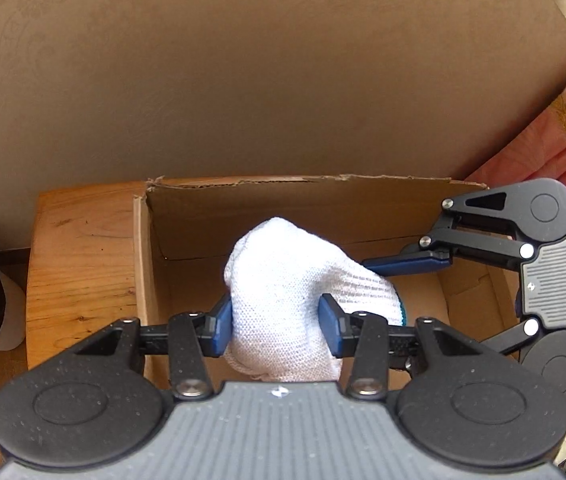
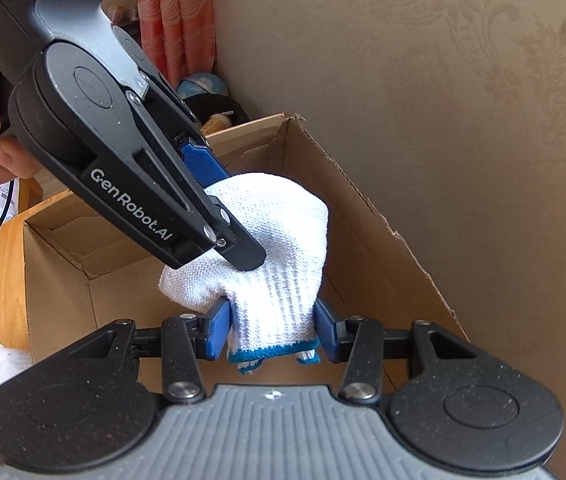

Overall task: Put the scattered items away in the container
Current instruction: 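Lower the glove into the box and open the left tool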

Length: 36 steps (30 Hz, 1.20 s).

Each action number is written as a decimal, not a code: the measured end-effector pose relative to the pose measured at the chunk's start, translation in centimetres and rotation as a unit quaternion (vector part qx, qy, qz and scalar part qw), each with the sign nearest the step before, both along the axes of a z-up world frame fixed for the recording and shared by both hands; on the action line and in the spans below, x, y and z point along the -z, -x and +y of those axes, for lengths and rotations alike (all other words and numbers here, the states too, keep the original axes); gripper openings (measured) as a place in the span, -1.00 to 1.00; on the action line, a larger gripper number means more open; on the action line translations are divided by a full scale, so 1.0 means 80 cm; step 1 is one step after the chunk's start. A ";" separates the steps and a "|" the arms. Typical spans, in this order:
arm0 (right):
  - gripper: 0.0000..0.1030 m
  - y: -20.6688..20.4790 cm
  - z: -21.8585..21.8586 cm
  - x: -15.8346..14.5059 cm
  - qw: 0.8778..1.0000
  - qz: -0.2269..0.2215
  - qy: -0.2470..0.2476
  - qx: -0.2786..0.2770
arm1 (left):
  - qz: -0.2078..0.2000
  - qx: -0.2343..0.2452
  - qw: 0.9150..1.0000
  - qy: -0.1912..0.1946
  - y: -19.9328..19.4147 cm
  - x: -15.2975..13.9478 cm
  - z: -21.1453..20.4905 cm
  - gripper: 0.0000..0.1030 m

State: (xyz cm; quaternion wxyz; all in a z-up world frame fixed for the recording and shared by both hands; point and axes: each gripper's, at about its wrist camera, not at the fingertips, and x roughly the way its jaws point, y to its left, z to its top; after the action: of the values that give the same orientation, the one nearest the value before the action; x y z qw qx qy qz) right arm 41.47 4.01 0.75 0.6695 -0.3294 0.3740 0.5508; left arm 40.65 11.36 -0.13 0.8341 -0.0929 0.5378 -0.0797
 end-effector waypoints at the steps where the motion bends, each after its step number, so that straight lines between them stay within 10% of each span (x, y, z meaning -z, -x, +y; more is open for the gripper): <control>1: -0.01 -0.002 0.000 0.002 1.000 0.000 0.000 0.001 | 0.001 -0.001 1.000 -0.001 -0.001 0.001 0.001 -0.16; 26: 0.03 0.003 0.004 0.006 0.999 -0.002 -0.007 0.032 | -0.029 0.020 0.999 -0.036 0.022 -0.042 -0.012 0.35; 30: 0.48 0.011 -0.008 -0.008 0.999 -0.003 -0.007 0.048 | -0.036 0.030 0.998 -0.045 0.036 -0.049 -0.016 0.40; 36: 0.52 0.034 -0.027 -0.031 0.997 -0.014 -0.015 0.076 | -0.054 0.037 0.996 -0.055 0.066 -0.063 -0.016 0.47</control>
State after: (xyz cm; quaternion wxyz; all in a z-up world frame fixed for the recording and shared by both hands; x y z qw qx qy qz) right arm 38.75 1.85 3.24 0.7194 -0.2975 0.3808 0.4990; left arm 35.39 10.11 4.93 0.8625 -0.0227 0.4982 -0.0856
